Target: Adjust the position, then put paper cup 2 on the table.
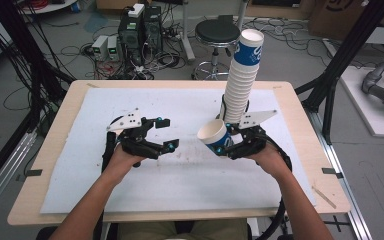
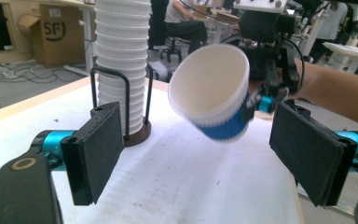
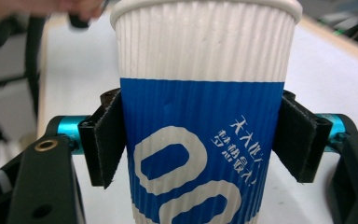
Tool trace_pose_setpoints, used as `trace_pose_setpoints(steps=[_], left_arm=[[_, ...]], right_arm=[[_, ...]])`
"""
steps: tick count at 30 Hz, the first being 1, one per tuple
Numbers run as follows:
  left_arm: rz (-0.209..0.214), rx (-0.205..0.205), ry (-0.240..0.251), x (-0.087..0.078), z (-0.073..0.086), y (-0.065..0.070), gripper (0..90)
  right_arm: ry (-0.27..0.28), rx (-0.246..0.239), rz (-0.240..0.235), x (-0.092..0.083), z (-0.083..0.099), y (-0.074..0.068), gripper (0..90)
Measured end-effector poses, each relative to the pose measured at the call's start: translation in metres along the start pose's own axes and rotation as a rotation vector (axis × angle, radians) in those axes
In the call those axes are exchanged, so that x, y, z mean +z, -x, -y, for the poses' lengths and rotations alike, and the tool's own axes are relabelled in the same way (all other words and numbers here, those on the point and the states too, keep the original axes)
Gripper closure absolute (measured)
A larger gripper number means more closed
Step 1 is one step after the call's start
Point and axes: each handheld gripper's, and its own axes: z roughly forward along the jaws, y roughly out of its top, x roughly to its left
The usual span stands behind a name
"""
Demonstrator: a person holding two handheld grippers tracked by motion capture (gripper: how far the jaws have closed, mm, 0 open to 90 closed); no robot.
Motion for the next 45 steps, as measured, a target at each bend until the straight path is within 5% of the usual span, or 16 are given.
trace_pose_setpoints(steps=[3,10,24,33,45], left_arm=[[-0.018,0.000,0.002,-0.003,0.003,0.000,17.5],[-0.053,0.000,0.011,-0.009,0.011,-0.003,17.5],[-0.081,-0.014,0.030,-0.022,0.026,-0.009,17.7],[-0.069,-0.013,0.028,-0.023,0.026,-0.007,17.7],[-0.079,-0.024,0.027,-0.027,0.030,-0.009,17.7]], right_arm=[[0.084,0.057,0.044,-0.009,0.009,0.004,26.5],[0.175,0.102,0.134,-0.018,0.024,0.006,26.4],[0.197,0.102,0.206,-0.018,0.030,0.003,26.1],[0.168,0.077,0.201,-0.016,0.030,-0.001,26.1],[0.191,0.105,0.225,-0.011,0.033,0.004,26.0]])
